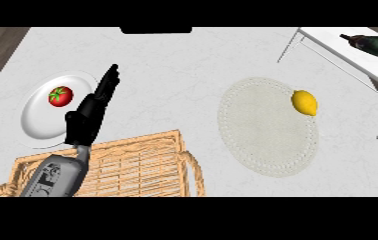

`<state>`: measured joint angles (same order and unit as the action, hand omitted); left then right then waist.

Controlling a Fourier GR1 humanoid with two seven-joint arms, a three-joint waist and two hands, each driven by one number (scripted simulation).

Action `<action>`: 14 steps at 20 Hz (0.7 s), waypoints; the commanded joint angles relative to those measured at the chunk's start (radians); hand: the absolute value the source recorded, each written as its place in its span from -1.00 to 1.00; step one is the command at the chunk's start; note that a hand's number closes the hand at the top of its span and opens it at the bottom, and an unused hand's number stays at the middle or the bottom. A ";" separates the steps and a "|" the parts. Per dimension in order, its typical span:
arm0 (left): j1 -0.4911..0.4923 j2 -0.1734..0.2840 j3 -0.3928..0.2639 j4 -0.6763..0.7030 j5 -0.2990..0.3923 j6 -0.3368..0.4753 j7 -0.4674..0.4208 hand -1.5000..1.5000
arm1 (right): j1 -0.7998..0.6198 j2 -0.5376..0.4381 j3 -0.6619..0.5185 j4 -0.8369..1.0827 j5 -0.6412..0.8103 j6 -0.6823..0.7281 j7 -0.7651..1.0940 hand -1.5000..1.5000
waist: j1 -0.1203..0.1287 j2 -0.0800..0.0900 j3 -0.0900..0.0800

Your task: Pick the eggplant from the placemat and place it in the tiered shelf

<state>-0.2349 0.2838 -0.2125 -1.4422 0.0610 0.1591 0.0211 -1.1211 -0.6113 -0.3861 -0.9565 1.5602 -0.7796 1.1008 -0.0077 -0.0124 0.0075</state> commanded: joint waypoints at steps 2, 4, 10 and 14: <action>0.024 -0.025 0.007 0.018 0.001 0.019 0.015 0.00 | 0.004 -0.006 -0.064 -0.202 0.085 0.082 0.170 -1.00 | -0.022 -0.001 -0.009; 0.052 -0.013 0.007 0.021 0.006 0.002 -0.004 0.00 | 0.026 0.015 -0.099 -0.299 0.115 0.126 0.199 -1.00 | -0.030 -0.005 -0.010; 0.078 -0.023 0.019 0.019 -0.004 0.039 0.020 0.00 | 0.107 0.100 -0.199 -0.518 0.071 0.370 0.217 -1.00 | -0.074 -0.021 -0.010; 0.082 0.011 0.053 0.002 0.016 0.021 0.021 0.00 | 0.155 0.144 -0.205 -0.689 0.033 0.527 0.178 -1.00 | -0.088 -0.029 -0.011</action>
<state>-0.1703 0.2989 -0.1797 -1.4671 0.0600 0.1828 0.0380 -1.0034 -0.5058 -0.5818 -1.4933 1.6104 -0.4929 1.2013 -0.0725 -0.0406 0.0061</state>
